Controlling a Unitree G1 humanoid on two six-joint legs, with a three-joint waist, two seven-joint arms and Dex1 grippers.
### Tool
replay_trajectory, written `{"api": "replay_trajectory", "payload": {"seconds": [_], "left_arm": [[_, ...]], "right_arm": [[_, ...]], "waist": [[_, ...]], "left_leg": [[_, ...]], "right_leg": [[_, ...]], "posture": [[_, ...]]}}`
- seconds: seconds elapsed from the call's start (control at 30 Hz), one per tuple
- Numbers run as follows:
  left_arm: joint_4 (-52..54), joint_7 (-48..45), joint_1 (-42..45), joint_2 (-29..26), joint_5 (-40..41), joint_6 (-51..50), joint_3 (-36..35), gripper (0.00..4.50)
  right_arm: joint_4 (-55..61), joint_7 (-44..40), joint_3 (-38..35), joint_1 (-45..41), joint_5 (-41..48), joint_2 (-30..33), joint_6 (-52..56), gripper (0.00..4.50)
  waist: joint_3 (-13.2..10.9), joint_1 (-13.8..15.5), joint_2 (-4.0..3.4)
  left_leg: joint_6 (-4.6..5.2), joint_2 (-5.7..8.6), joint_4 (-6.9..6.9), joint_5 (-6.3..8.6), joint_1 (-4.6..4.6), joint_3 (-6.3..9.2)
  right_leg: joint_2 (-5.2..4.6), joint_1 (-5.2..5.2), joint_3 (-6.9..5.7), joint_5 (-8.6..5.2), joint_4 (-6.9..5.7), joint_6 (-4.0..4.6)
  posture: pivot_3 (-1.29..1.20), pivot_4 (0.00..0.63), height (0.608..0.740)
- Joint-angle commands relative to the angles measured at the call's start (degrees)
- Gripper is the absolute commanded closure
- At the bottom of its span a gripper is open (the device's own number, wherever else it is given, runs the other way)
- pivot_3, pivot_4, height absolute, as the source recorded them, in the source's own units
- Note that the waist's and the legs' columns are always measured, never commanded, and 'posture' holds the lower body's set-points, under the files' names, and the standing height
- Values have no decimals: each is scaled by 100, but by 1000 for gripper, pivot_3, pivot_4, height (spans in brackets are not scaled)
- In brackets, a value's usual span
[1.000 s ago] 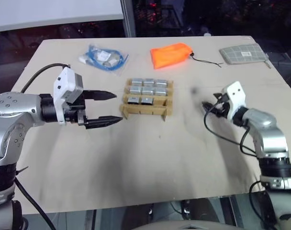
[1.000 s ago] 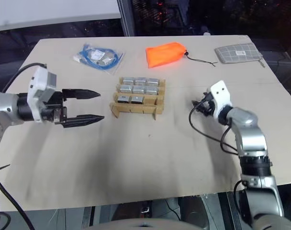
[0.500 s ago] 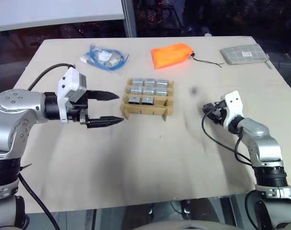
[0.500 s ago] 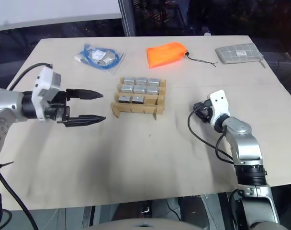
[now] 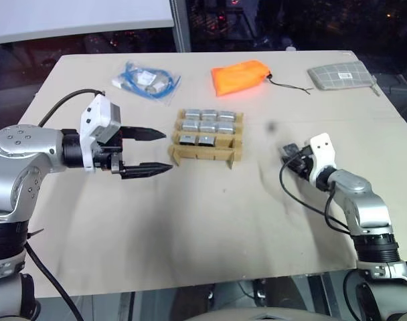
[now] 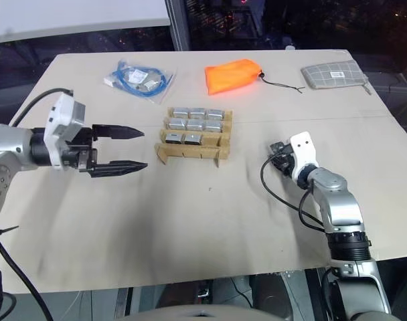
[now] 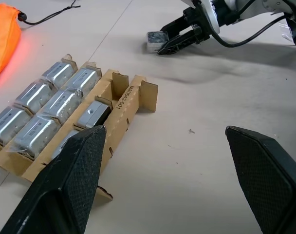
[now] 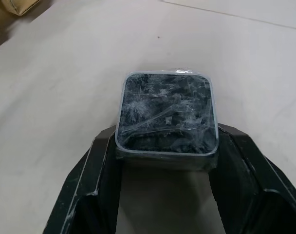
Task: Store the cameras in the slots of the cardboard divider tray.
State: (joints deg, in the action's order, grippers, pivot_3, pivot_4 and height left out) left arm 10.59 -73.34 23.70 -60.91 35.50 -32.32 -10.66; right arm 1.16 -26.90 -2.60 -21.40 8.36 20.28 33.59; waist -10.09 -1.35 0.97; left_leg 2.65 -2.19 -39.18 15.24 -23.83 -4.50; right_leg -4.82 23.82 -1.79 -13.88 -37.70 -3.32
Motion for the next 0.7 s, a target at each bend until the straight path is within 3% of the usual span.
{"api": "replay_trajectory", "payload": {"seconds": [0.03,0.17,0.37,0.53,0.7], "left_arm": [[19,77,198,56,66,-14,-69,410],[92,393,359,589,590,-471,-69,410],[-192,2099,917,1911,1477,-2050,-138,410],[-274,2732,991,2473,1939,-2677,-214,410],[-130,3072,991,2774,2263,-2998,-213,410]], "right_arm": [[242,-153,90,-112,-5,62,-679,2543],[406,-566,545,-200,-211,132,-1753,2543],[623,-873,1376,-452,-715,4,-3408,2543],[549,-939,1809,-750,-996,-203,-4723,2543],[385,-864,2002,-956,-1352,-253,-5308,2543]], "waist": [[0,14,0],[0,40,0],[0,54,6],[0,49,6],[0,53,7]], "left_leg": [[0,0,0,0,0,0],[0,1,0,0,0,0],[0,1,-15,0,-2,12],[0,0,-15,-1,-1,13],[-2,-1,-20,-2,1,15]], "right_leg": [[0,0,0,0,0,0],[0,0,0,0,0,0],[1,-3,-3,0,-9,-1],[-1,-5,-4,0,-7,-1],[-3,-7,-6,1,-12,0]], "posture": [[0,150,740],[0,150,740],[0,150,740],[0,150,740],[0,150,740]]}}
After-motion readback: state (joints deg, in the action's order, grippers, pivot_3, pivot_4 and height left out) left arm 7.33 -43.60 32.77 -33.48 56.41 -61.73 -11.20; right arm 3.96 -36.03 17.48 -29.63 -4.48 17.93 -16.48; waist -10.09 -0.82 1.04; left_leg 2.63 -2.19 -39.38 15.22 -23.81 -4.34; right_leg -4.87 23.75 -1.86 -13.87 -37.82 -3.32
